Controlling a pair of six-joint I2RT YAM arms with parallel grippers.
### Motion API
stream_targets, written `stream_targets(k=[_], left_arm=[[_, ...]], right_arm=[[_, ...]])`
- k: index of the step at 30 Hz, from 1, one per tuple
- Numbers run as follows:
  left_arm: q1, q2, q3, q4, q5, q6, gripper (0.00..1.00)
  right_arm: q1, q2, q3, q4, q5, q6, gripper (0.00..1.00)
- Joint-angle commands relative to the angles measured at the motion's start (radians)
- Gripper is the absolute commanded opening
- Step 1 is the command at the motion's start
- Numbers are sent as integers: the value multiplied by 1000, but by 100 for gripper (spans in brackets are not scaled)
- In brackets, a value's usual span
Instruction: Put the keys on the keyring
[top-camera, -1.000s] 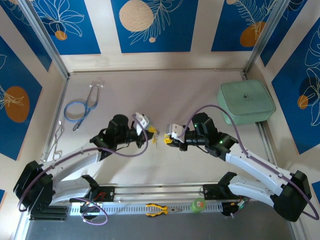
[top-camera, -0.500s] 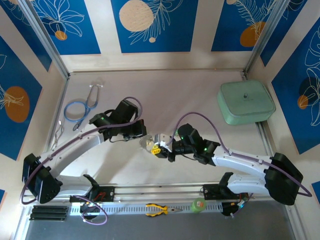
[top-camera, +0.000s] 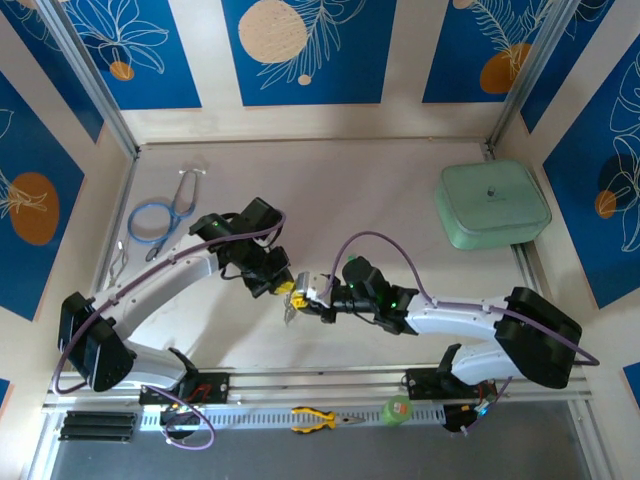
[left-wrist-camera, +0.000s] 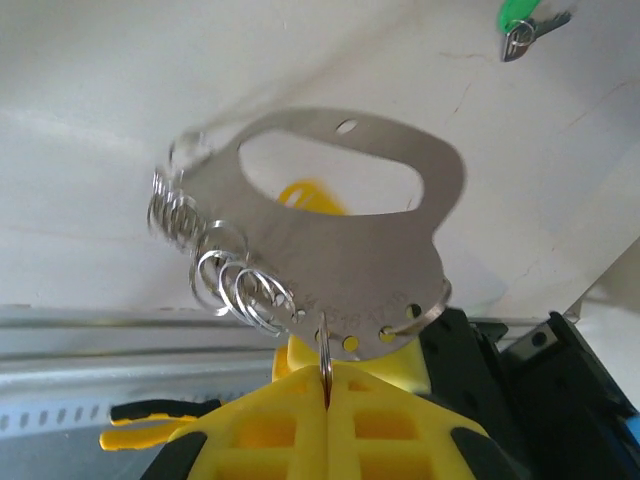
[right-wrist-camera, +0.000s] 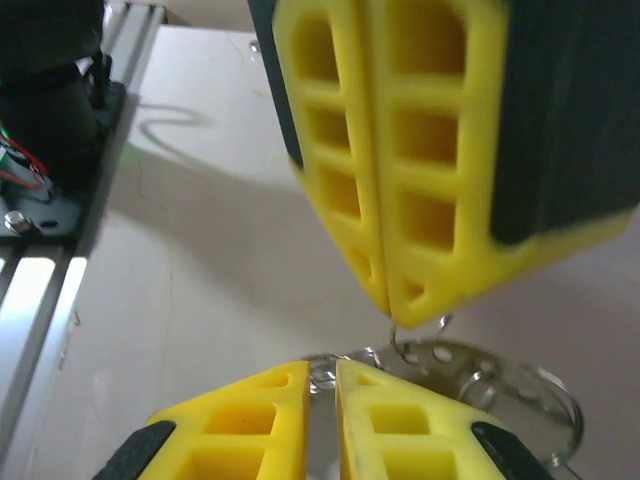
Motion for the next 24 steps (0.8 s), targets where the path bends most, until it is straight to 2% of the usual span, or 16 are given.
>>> stream_targets(k=[1, 7, 18, 24], left_arm=[[6, -10, -4, -40, 48, -116, 0], [9, -3, -40, -15, 120, -152, 0], [9, -26, -99, 48, 158, -225, 0], [11, -56, -138, 88, 168, -276, 0]], right_arm=[[15, 1, -49, 87, 87, -71, 16], [14, -27, -86, 157, 94, -80, 20], [36, -56, -104, 175, 46, -106, 25], [46, -31, -84, 164, 58, -126, 23]])
